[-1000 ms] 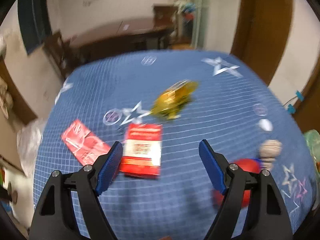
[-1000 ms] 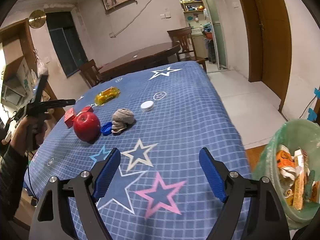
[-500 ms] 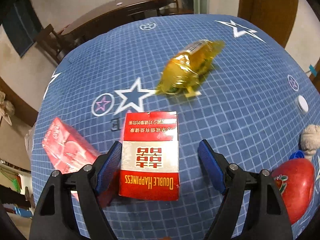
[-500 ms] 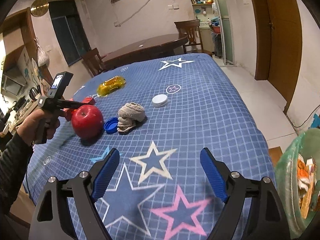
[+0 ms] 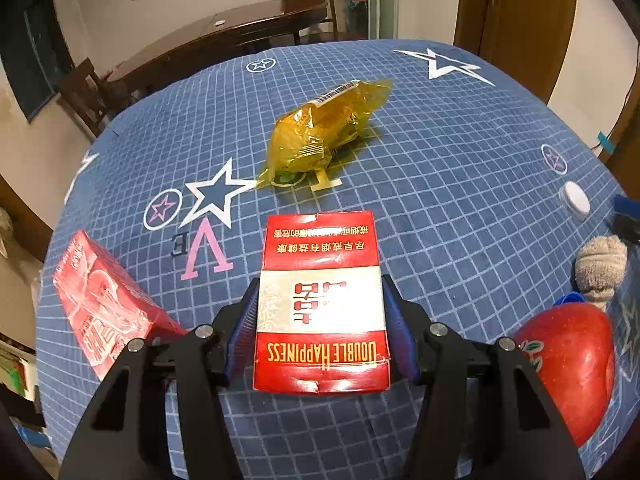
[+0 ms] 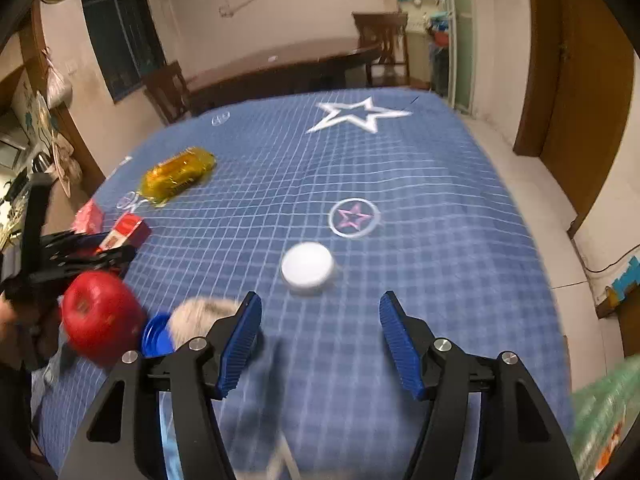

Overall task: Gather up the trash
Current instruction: 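Grasp the red Double Happiness box with the left tool while the right tool grasps the white cap, then carry the red box in the left tool and white cap in the right tool to the bin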

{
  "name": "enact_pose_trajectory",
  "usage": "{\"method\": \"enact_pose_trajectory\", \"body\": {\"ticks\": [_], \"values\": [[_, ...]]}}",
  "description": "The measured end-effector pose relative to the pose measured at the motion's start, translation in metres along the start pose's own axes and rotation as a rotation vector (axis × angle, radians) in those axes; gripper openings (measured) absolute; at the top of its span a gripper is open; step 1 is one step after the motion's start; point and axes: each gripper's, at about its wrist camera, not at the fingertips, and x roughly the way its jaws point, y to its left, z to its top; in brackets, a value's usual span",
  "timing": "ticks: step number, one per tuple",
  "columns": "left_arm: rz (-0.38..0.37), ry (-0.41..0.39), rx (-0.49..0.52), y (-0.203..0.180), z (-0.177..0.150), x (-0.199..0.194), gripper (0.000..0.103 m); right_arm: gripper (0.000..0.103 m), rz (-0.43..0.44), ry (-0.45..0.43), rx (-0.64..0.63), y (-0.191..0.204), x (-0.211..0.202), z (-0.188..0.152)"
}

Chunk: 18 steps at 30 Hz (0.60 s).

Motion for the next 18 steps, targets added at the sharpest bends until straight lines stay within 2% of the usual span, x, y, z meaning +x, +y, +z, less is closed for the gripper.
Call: {"method": "enact_pose_trajectory", "body": {"ticks": [5,9,11,14,18], "values": [[-0.017,0.002,-0.022,0.007,-0.002,0.003,0.055,0.056,-0.060,0.068,-0.012,0.013,0.039,0.023],[-0.002,-0.008,-0.013,0.000,0.001,0.006,0.055,0.055,-0.093,0.088,-0.046,0.021,0.047,0.031],[-0.005,-0.013,-0.018,-0.001,0.001,0.006,0.055,0.050,-0.104,0.095,-0.061,0.021,0.049,0.033],[0.002,-0.030,-0.025,-0.005,0.000,0.008,0.054,0.040,-0.108,0.095,-0.068,0.018,0.047,0.033],[0.013,-0.046,-0.039,-0.007,-0.003,0.006,0.054,0.040,-0.103,0.045,-0.077,0.019,0.038,0.032]]}}
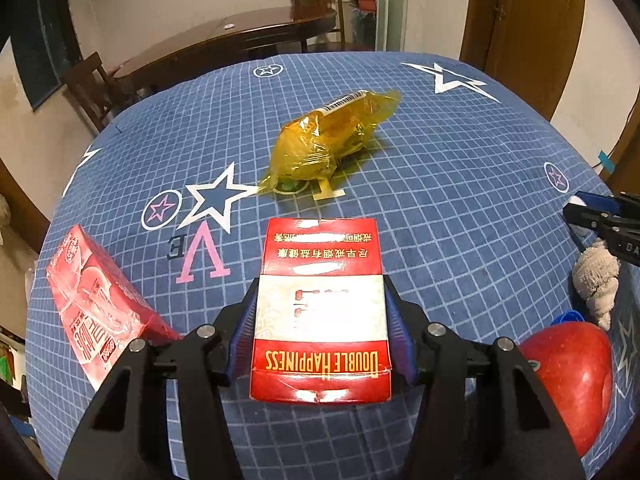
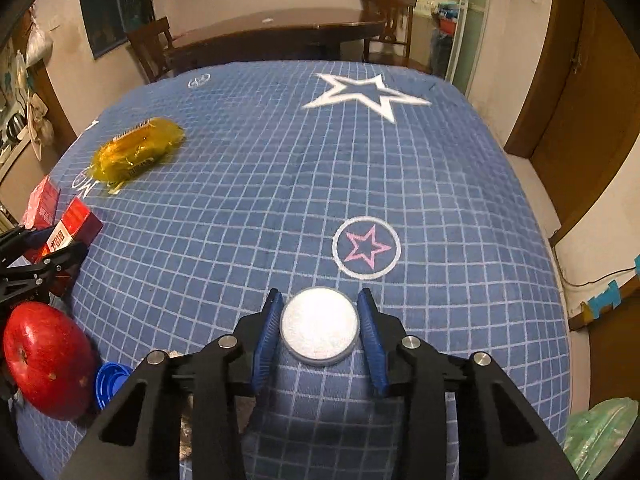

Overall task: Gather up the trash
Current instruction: 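Carry the red box in the left tool and white cap in the right tool to the bin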

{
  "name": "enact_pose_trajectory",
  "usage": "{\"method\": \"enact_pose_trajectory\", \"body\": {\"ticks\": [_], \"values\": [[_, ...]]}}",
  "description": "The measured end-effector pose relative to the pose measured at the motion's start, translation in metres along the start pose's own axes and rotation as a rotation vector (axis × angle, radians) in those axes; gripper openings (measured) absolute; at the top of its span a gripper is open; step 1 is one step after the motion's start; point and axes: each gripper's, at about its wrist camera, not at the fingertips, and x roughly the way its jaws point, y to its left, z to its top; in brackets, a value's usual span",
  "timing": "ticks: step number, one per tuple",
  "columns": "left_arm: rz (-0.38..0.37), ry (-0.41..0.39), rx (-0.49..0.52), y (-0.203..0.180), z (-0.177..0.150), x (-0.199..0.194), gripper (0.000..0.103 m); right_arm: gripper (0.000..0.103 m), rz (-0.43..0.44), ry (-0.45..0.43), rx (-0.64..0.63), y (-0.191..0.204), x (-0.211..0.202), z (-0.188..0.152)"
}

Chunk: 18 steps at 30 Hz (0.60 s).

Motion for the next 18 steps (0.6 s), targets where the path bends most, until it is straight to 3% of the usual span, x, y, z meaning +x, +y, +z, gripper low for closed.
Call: {"method": "enact_pose_trajectory", "body": {"ticks": [5,12,18], "values": [[0.048,-0.067,-0.028,0.005,-0.001,-0.017,0.054,0.040,-0.027,-0.140,-0.002,0.008,-0.038,-0.009],[0.112,-0.295,-0.054,-0.013,-0.024,-0.088,0.054,0.040,-0.066,-0.385,-0.014,0.034,-0.118,-0.043],[0.102,-0.456,-0.074,-0.041,-0.060,-0.143,0.054,0.040,-0.076,-0.542,0.003,0.056,-0.182,-0.085]]}}
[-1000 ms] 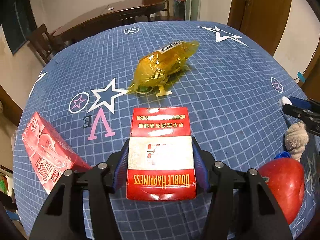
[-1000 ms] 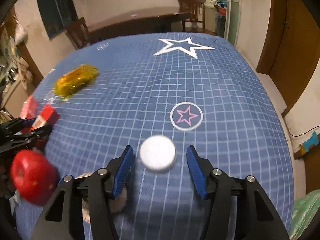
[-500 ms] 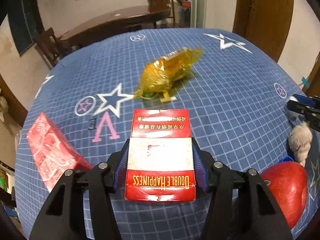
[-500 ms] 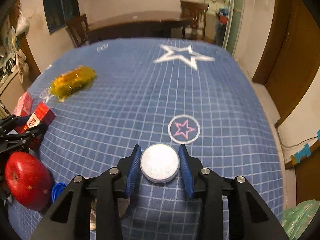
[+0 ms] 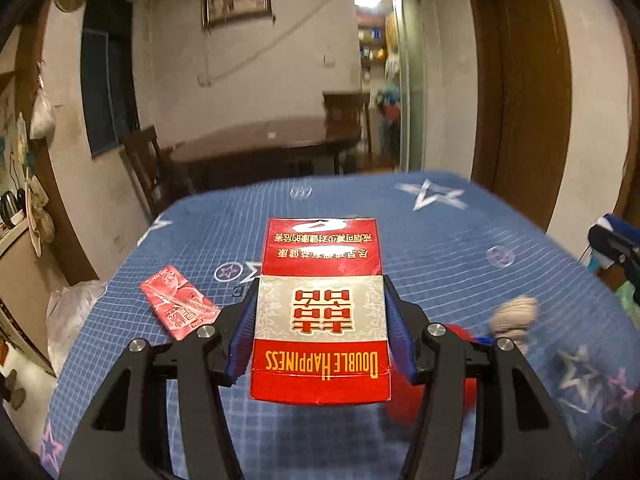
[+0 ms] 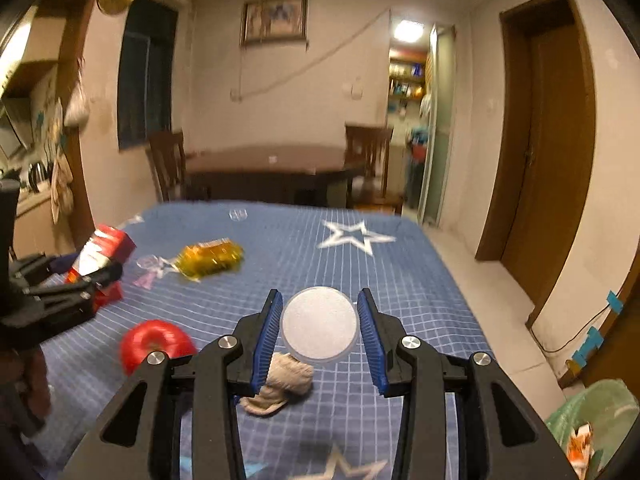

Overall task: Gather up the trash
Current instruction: 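Carry the red box in the left tool and white cap in the right tool to the bin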

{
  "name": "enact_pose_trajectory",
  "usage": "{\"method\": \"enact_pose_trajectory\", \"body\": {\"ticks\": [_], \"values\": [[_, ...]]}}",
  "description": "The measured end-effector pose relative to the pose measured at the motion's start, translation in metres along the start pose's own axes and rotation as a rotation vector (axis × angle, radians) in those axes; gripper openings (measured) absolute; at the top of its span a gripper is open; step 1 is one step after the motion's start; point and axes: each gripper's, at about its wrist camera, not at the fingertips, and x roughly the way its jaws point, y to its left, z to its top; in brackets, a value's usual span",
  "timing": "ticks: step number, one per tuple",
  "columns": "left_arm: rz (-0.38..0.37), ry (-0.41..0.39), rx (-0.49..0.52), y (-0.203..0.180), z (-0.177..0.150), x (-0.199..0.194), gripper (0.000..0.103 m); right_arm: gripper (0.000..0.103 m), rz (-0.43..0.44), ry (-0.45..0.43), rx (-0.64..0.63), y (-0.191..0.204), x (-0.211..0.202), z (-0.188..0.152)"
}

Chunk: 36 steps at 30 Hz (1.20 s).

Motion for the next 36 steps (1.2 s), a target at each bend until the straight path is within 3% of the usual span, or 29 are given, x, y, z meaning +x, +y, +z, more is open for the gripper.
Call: {"method": "enact_pose_trajectory", "body": {"ticks": [5,17,28,36], "values": [[-0.052,-0.086,-0.056,-0.020,-0.004,-0.046,0.054,0.040,-0.018,-0.052,0.003,0.010,-0.050,-0.017],[-0.141,-0.119,-0.055,-0.061,-0.016,-0.095,0.054,0.040,-0.052,-0.115,0.034,-0.010,-0.142,-0.034],[-0.185,-0.132,-0.024,-0.090,-0.016,-0.108,0.054,0.040,-0.084,-0.127,0.046,-0.041,-0.190,-0.043],[-0.257,-0.135,0.018,-0.127,-0.008,-0.108,0.054,0.040,-0.142,-0.140,0.062,-0.079,-0.221,-0.044]]}}
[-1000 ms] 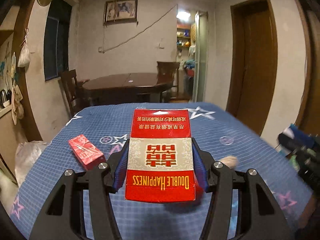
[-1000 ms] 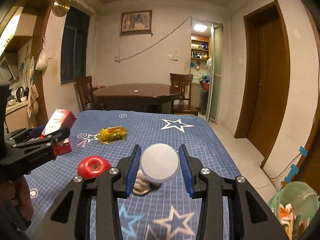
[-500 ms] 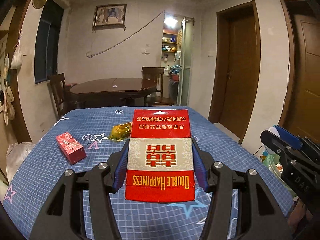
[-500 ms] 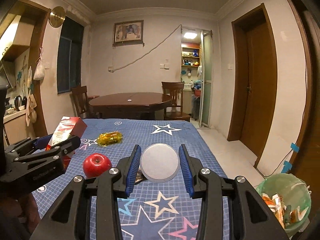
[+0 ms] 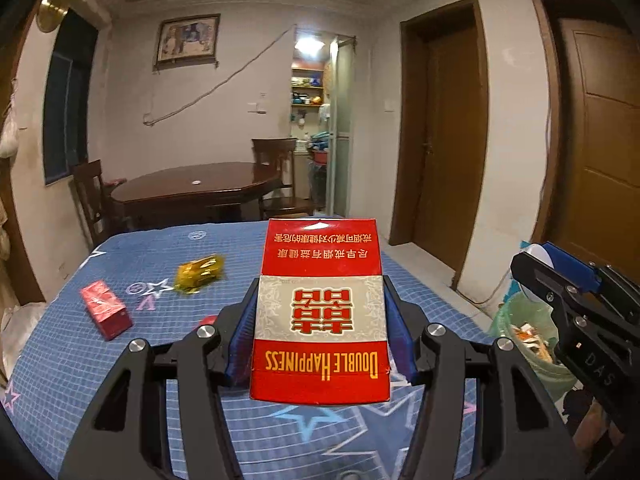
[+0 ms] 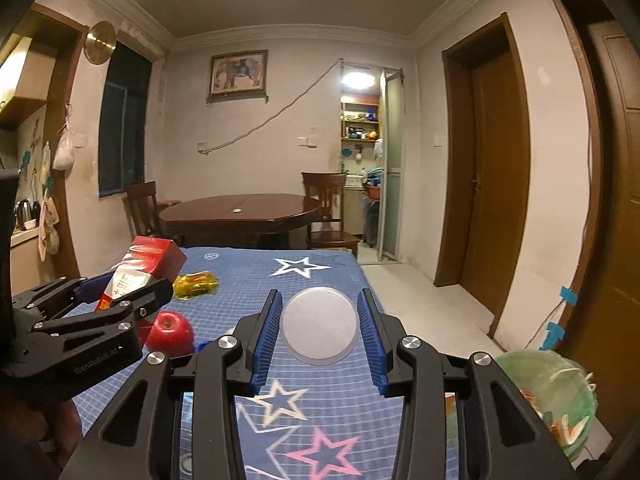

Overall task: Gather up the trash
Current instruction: 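Carry the red box in the left tool and white cap in the right tool to the bin, then open both tools over the green bin, dropping the box and cap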

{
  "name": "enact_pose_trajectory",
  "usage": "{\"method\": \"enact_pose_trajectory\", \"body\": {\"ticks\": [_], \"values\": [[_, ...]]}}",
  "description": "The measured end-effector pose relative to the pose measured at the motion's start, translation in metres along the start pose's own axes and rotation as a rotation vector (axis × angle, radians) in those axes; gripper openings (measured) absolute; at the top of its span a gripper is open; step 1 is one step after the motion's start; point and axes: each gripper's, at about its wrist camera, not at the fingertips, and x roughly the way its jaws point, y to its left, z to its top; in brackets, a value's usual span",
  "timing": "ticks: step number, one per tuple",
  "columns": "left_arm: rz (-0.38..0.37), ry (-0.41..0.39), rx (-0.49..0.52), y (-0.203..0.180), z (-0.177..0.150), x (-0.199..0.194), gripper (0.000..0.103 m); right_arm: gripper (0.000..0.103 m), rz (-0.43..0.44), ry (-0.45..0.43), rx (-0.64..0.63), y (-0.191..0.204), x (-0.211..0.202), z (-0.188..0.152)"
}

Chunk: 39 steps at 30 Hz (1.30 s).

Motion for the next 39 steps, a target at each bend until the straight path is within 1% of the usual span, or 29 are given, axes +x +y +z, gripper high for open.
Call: {"method": "enact_pose_trajectory", "body": {"ticks": [4,9,13,18,23,29,33,35,39], "values": [[-0.052,0.007,0.020,-0.025,0.005,0.010,0.054,0.040,-0.061,0.002,0.007,-0.036,-0.014,-0.001],[-0.118,0.019,0.049,-0.062,0.009,0.022,0.054,0.040,-0.146,0.028,0.034,-0.093,-0.028,-0.005],[-0.181,0.045,0.080,-0.095,0.008,0.033,0.054,0.040,-0.201,0.053,0.058,-0.137,-0.035,-0.009],[-0.261,0.084,0.113,-0.138,0.004,0.049,0.054,0.040,-0.274,0.097,0.088,-0.196,-0.040,-0.020],[-0.321,0.122,0.137,-0.176,0.002,0.065,0.054,0.040,-0.329,0.158,0.117,-0.250,-0.036,-0.036],[-0.364,0.182,0.155,-0.220,-0.005,0.087,0.054,0.040,-0.362,0.254,0.167,-0.310,-0.015,-0.059],[-0.395,0.246,0.169,-0.240,-0.012,0.104,0.054,0.040,-0.364,0.328,0.196,-0.348,0.003,-0.073],[-0.406,0.281,0.176,-0.247,-0.016,0.115,0.054,0.040,-0.357,0.359,0.206,-0.358,0.012,-0.079],[-0.430,0.362,0.191,-0.265,-0.024,0.138,0.054,0.040,-0.328,0.451,0.233,-0.384,0.037,-0.092]]}}
